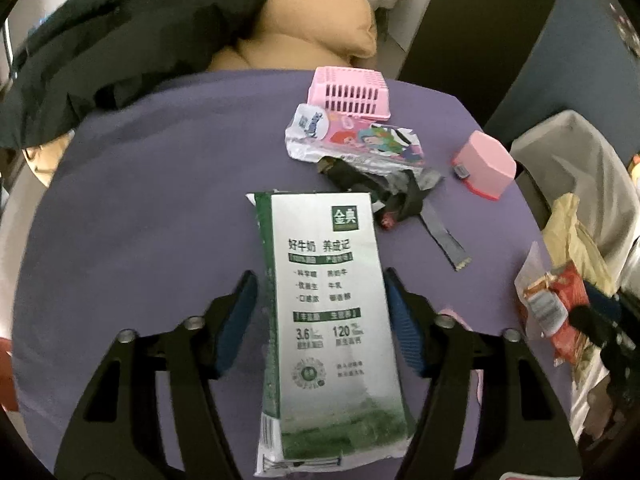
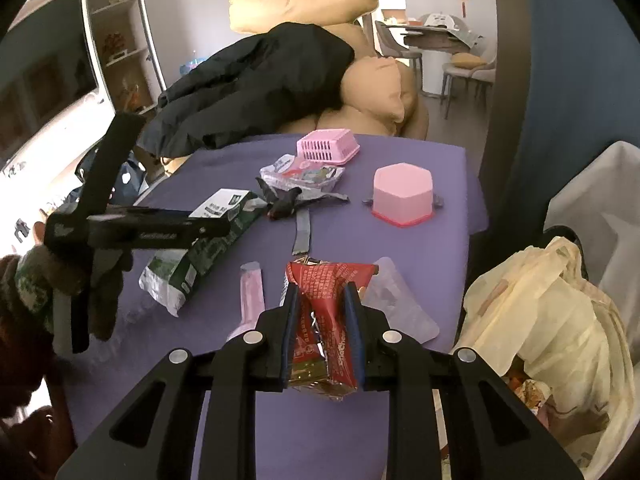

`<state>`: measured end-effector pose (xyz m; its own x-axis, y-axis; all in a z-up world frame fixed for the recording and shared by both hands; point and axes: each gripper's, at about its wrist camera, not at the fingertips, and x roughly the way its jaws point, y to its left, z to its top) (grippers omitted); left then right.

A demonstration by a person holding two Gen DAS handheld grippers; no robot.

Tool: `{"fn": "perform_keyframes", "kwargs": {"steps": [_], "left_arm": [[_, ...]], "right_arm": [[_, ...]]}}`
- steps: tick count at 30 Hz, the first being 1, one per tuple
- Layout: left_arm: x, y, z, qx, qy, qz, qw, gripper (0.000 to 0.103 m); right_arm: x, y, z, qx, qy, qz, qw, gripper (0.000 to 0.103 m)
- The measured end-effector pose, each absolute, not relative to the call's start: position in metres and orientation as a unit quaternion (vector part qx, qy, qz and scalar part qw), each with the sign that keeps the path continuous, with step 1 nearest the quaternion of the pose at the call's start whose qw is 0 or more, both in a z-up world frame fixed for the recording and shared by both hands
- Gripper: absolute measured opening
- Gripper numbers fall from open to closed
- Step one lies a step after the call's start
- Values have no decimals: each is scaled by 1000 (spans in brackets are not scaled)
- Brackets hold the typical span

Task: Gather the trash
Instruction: 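Carry the milk carton and red wrapper to the yellow trash bag with both tools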

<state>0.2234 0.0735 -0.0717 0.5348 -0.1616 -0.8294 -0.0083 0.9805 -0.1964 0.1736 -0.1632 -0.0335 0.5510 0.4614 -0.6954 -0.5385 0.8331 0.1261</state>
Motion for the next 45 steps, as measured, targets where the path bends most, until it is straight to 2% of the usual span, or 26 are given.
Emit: {"fn": "perform_keyframes", "kwargs": {"steps": [4, 10, 17, 24, 32, 45], "left_arm": [[212, 80, -60, -121, 460, -55, 878, 51], [184, 73, 4, -124, 363, -71, 921, 51], [151, 36, 73, -94, 238, -92, 962, 51], [142, -19, 96, -100, 190, -137, 967, 51], [152, -107, 83, -99, 184, -198, 957, 51], [183, -205, 15, -124, 219, -250, 935, 51]], "right_arm": [[171, -165, -27, -53, 367, 289, 883, 22], [165, -176, -3, -40, 329, 290, 898, 22], [150, -198, 33, -37, 274, 278, 920, 22], [135, -260, 54, -17, 232, 229, 945, 22], [120, -336, 55, -9, 210, 149, 966, 22], [117, -422, 30, 42, 218, 67, 973, 22]]}}
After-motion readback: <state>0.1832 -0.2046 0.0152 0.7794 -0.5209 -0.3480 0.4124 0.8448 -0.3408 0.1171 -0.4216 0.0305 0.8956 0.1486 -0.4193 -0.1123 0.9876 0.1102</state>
